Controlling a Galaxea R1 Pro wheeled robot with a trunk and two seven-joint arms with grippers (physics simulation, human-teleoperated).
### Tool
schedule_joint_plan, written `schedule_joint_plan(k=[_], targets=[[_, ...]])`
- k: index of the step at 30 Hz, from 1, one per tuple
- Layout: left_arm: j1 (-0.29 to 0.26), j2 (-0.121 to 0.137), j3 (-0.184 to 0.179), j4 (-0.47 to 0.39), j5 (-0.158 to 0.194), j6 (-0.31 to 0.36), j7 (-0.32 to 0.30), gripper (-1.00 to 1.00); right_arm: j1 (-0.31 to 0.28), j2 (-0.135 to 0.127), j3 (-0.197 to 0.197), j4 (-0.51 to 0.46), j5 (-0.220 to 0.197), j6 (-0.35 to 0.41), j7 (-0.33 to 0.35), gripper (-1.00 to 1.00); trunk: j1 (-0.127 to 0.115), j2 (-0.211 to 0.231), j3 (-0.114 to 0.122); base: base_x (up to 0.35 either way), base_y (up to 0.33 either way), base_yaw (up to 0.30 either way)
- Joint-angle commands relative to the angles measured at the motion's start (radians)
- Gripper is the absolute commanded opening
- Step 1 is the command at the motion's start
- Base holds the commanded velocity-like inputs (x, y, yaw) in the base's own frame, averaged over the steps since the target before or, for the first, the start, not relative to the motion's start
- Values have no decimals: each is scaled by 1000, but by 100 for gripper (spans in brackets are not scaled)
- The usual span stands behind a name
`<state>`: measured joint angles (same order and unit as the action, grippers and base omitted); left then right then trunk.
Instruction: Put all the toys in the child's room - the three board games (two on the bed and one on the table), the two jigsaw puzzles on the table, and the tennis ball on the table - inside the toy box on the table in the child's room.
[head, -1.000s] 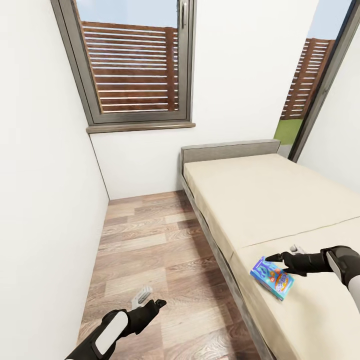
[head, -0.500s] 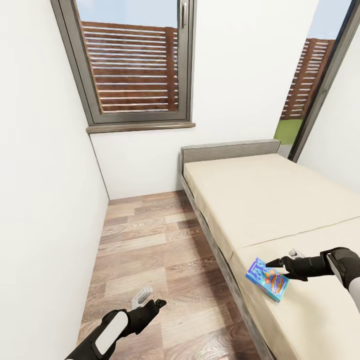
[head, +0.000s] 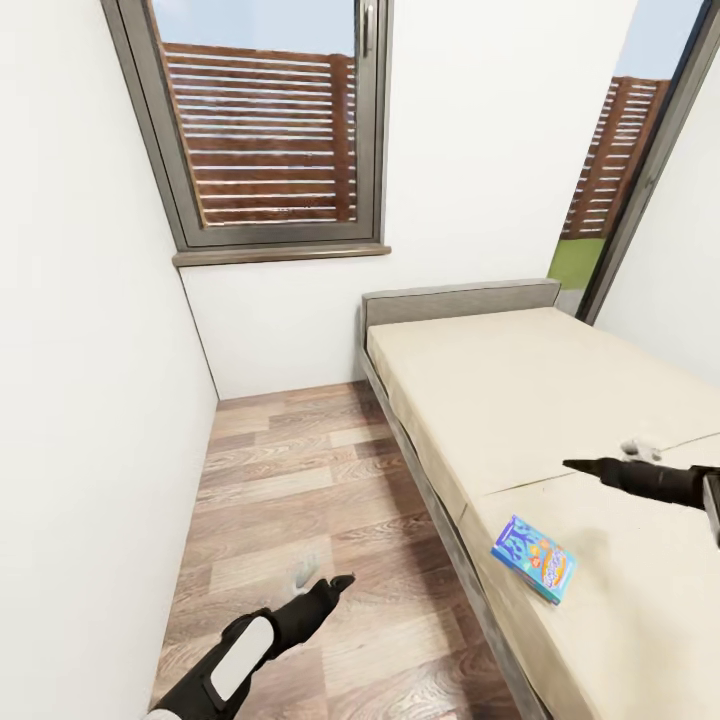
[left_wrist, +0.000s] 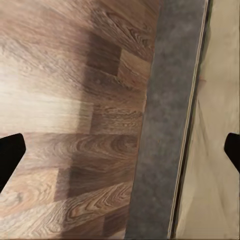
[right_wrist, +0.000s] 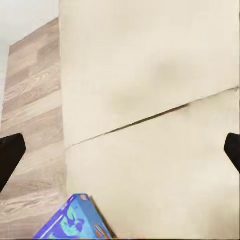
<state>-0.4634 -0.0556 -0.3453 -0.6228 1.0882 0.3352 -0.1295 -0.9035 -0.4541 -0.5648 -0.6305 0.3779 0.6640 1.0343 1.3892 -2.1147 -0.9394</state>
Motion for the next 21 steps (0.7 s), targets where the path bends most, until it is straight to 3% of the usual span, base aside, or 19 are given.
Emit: schedule_joint_plan(k=[1, 5, 7, 9, 10, 12, 13, 21], targets=[[-6, -2, -1, 1, 5, -10, -5, 100, 5, 2, -44, -36, 11, -14, 3, 100, 0, 0, -1, 0, 0, 0], [-22, -10, 8, 23, 24, -42, -24, 100, 55, 9, -117, -229, 9, -53, -10, 100, 0, 0, -1, 0, 0, 0], [-28, -17, 10, 41, 58, -47, -70, 100, 111, 13, -135, -386, 6, -12, -13, 100, 0, 0, -1, 0, 0, 0], [-30, -18, 10, 53, 85, -42, -130, 100, 135, 15, -138, -439, 6, 4, -13, 100, 0, 0, -1, 0, 0, 0], [-35, -22, 11, 111, 109, -22, -226, 100, 186, 34, -145, -573, 4, 32, -14, 100, 0, 0, -1, 0, 0, 0], [-40, -23, 11, 136, 115, -15, -252, 100, 205, 46, -158, -638, 4, 39, -14, 100, 0, 0, -1, 0, 0, -24], [-42, -22, 10, 151, 118, -10, -283, 100, 218, 79, -168, -693, 4, 42, -14, 100, 0, 0, -1, 0, 0, -239], [-43, -18, 9, 155, 116, -14, -304, 100, 228, 92, -174, -720, 4, 43, -10, 100, 0, 0, -1, 0, 0, -279]])
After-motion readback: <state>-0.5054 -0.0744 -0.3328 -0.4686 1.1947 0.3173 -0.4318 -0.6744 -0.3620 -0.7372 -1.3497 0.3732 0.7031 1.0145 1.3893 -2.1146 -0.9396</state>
